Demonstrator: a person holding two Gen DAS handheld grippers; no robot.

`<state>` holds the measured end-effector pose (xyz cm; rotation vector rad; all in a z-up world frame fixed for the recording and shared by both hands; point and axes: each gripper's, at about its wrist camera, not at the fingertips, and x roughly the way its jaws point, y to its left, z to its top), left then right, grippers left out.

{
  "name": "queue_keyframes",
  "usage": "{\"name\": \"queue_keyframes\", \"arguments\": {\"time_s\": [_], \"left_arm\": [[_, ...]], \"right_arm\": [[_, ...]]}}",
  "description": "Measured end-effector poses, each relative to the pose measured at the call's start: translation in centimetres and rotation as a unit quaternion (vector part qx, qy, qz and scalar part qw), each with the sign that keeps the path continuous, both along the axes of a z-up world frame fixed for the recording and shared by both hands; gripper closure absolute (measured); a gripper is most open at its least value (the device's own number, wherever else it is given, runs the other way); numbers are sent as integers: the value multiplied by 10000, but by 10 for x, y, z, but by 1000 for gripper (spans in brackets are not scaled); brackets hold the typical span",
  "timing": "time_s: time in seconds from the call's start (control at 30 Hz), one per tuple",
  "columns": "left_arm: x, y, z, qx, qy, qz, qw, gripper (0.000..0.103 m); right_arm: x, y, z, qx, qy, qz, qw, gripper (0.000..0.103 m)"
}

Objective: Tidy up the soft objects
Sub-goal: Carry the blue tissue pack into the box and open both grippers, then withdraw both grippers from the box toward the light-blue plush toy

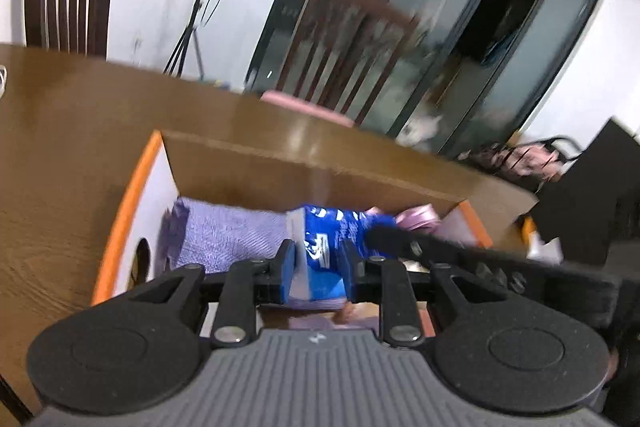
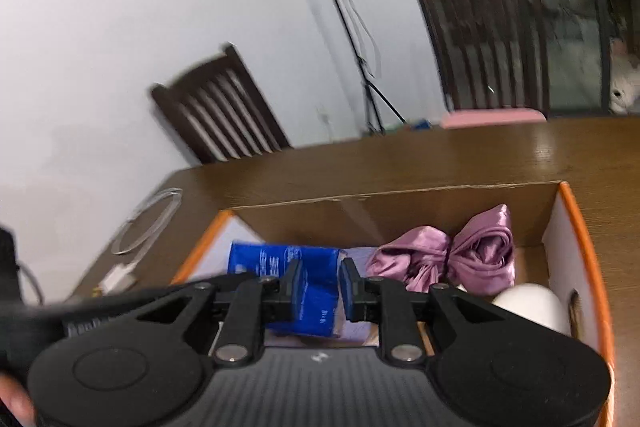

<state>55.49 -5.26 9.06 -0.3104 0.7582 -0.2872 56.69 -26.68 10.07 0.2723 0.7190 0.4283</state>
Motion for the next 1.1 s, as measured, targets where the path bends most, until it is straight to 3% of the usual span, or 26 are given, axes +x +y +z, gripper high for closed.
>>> {"name": "queue_keyframes", "arguments": {"time_s": [0.07, 0.2, 0.37, 0.47, 0.53, 0.67, 0.8, 1.0, 1.1], "left_arm": [[9, -8, -12, 165, 226, 12, 9996, 77], [11, -16, -26, 458, 298, -119, 9984, 74], [7, -24, -27, 616, 335, -343, 9969, 72], [2, -22, -19, 495, 302, -408, 9975, 63], [-11, -11, -7, 403, 83, -351, 9985, 57], [-49, 7, 23, 638, -456, -267, 9966, 53], [-101, 22, 43, 991, -1010, -65, 9899, 39], [-196, 25, 48, 1471, -1768, 142, 9731, 19], [-239, 26, 41, 1421, -1912, 98, 9712, 15]], "right_arm": [[21, 7, -11, -160, 193, -78, 9997, 82], [46, 22, -38, -484, 621, -1, 9969, 82], [39, 25, -39, -796, 504, -90, 9955, 80], [30, 20, -32, -657, 378, -125, 9970, 79], [22, 13, -21, -517, 225, -109, 9983, 69], [-13, -5, 11, -620, -221, -117, 9978, 65], [-67, -29, 34, -780, -727, -162, 9942, 54], [-166, -46, 43, -868, -1370, -161, 9866, 46], [-216, -46, 39, -835, -1590, -66, 9837, 43]]}}
